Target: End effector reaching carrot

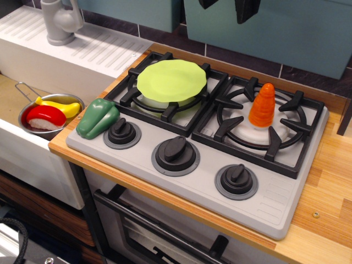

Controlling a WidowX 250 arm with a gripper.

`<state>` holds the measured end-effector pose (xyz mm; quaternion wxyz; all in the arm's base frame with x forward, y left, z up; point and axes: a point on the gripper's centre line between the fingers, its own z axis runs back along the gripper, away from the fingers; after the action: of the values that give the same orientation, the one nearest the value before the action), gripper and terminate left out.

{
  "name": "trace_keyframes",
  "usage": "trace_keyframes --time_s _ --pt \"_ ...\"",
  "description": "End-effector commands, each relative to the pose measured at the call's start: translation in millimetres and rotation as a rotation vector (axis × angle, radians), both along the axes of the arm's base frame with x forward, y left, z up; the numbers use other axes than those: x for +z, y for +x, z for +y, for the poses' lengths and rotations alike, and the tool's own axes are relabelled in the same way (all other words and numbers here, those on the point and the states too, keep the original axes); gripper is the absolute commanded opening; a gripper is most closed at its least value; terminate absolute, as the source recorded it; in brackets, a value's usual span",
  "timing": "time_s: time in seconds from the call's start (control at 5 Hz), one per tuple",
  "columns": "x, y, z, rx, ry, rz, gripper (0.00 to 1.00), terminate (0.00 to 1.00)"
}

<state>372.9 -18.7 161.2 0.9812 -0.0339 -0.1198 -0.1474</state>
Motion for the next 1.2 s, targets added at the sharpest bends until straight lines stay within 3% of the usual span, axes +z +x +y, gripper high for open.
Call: trace_keyframes --time_s 0.0,0.6,1.0 --pt "0.0 0.0 0.0 0.000 0.000 0.000 1.00 0.00" --pt "2.9 -8.8 -52.2 0.087 -0.021 0.023 1.00 0.00" --pt "-26.7 -12.8 -75.3 0.099 -0.020 -0.050 1.00 0.00"
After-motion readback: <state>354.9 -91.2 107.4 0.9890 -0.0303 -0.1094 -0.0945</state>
